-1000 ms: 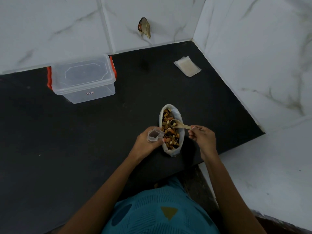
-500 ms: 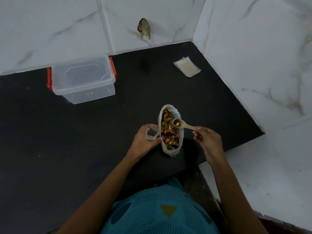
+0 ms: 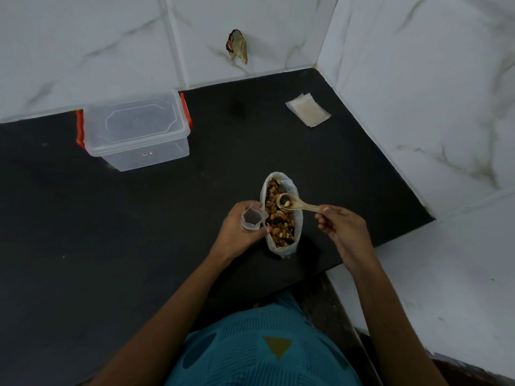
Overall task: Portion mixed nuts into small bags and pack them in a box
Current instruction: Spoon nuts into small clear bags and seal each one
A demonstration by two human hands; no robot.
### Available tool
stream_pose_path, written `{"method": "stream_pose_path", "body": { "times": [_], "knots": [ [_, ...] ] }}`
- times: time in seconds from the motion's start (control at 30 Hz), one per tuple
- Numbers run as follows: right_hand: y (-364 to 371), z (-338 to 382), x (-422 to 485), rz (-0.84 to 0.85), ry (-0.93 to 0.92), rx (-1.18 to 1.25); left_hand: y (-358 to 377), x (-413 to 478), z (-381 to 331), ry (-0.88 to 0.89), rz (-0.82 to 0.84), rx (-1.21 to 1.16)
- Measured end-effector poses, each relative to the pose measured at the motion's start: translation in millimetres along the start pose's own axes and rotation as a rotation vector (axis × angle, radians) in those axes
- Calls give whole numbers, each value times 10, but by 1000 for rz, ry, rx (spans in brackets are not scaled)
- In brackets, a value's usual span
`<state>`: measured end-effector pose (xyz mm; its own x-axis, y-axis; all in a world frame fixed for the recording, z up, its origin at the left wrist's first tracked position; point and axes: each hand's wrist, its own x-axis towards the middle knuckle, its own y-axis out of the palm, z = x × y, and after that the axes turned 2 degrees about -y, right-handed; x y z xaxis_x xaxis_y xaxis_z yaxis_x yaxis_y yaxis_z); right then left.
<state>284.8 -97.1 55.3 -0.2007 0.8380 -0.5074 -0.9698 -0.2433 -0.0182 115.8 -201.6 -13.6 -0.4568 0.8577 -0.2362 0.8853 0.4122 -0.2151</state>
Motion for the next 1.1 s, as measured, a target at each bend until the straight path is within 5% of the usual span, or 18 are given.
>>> {"method": "stream_pose_path", "body": {
  "times": [0.23, 0.8, 1.1],
  "knots": [
    [175, 218, -281, 142, -132, -54, 4, 39, -69, 127, -103, 30],
    [580, 118, -501, 236, -903, -833, -20, -59, -281, 301, -176, 3],
    [514, 147, -482, 230, -1150, -792, -21, -66, -248, 267, -160, -90]
  ]
}}
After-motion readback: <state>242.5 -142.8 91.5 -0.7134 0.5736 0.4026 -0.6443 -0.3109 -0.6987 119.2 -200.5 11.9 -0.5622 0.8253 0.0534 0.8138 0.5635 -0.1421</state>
